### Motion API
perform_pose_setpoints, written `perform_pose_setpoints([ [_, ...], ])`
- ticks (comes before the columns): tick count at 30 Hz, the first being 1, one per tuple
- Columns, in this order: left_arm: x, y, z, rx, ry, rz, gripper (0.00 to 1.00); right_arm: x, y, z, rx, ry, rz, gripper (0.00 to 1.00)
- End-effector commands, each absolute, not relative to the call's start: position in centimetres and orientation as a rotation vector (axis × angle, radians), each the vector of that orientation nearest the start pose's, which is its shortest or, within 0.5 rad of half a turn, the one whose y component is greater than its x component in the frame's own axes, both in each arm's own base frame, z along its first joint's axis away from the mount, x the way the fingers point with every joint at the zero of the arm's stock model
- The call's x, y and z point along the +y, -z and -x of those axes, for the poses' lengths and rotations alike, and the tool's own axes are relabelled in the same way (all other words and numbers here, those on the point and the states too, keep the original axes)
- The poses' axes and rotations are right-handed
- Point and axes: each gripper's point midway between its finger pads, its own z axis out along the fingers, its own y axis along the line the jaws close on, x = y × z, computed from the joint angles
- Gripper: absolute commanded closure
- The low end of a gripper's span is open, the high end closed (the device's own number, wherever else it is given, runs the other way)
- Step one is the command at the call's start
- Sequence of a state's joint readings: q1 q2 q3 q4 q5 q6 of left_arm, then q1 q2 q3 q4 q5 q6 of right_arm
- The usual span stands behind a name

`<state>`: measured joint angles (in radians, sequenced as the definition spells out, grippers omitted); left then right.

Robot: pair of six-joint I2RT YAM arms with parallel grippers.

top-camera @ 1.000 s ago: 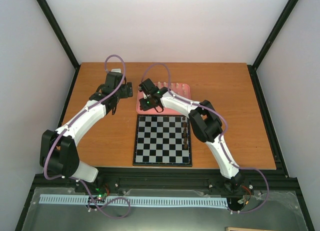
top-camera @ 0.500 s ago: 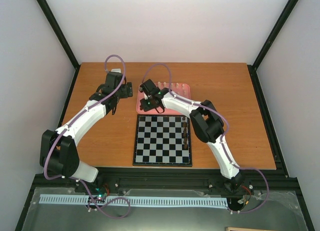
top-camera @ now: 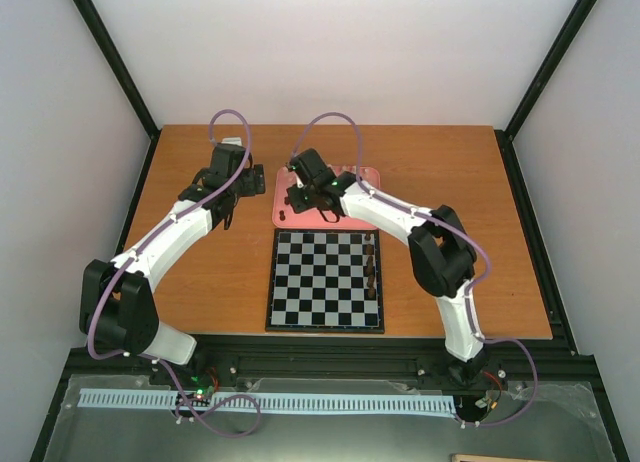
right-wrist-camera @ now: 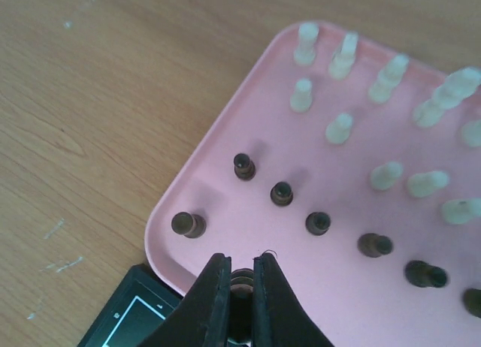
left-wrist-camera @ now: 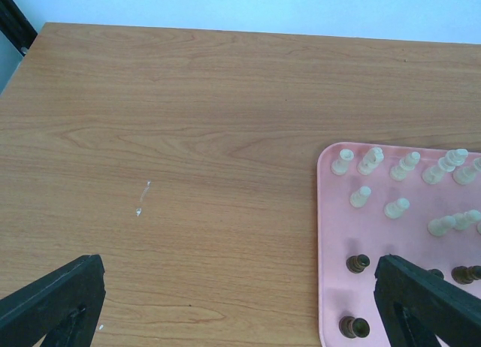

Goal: Set up the chess pieces on the board
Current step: Place the chess piece on the chessboard.

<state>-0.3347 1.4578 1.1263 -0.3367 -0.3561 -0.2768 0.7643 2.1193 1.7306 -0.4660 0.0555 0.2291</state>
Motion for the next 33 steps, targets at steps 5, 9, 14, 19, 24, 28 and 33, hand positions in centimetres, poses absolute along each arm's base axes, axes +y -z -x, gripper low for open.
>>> perform_pose_setpoints([
  [5, -8.2, -21.9, -42.4, 2.153, -0.051, 0.143, 0.0, 35.2, -18.5, -39.5, 2.281, -0.361, 0.511, 0.97],
  [9, -8.3, -21.9, -42.5, 2.154, -0.044, 0.14, 0.0, 33.5, -19.3, -36.0, 2.301, -0.278, 0.513, 0.97],
  [14, -8.3, -22.0, -42.4, 2.152, -0.043, 0.142, 0.0, 31.1, -19.3, -30.2, 2.338, -0.237, 0.528, 0.97],
  [19, -8.3, -22.1, -42.4, 2.15, -0.039, 0.141, 0.0, 27.2, -19.9, -24.8, 2.353, -0.272, 0.477, 0.97],
  [24, -8.3, -21.7, -42.5, 2.158, -0.041, 0.142, 0.0, 23.5, -16.7, -20.9, 2.457, -0.277, 0.434, 0.97],
  [28, -8.3, -21.7, -42.5, 2.157, -0.042, 0.142, 0.0, 21.1, -13.9, -18.5, 2.542, -0.284, 0.411, 0.97],
  [33, -8.3, -21.7, -42.6, 2.157, -0.046, 0.145, 0.0, 19.6, -11.5, -17.2, 2.593, -0.262, 0.4, 0.97],
])
